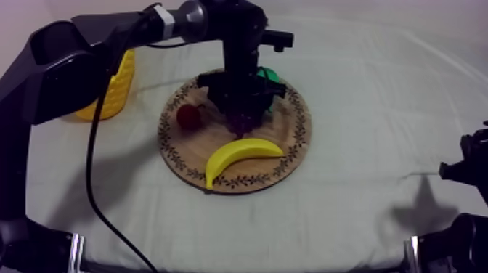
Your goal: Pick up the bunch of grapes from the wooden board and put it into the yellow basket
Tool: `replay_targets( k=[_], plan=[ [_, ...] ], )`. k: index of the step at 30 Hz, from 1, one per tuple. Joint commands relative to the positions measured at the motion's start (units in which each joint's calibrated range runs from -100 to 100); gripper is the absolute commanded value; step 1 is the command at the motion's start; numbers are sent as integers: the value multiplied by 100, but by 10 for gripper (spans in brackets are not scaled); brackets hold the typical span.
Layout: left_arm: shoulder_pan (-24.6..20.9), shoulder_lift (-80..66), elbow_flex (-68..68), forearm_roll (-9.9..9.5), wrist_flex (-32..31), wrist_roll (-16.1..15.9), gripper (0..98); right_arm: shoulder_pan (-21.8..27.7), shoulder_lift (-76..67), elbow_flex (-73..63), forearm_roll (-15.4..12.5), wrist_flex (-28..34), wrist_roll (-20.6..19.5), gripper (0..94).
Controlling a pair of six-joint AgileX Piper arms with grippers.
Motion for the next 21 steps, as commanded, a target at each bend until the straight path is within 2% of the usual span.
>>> replay_targets(
  k=[1, 12, 17, 21],
  plan=[
    [2, -58, 33, -7, -18, -3, 552, 0, -2, -5, -1, -3, 1, 3],
    [-57, -1219, 886, -109, -363, -124, 546, 0, -2, -5, -1, -3, 1, 3],
    [-70, -2016, 1150, -231, -122, -177, 554, 0, -2, -5, -1, -3, 1, 3],
    [-45, -2635, 1152, -252, 113, -184, 557, 0, -2, -5, -1, -3, 1, 3]
  ],
)
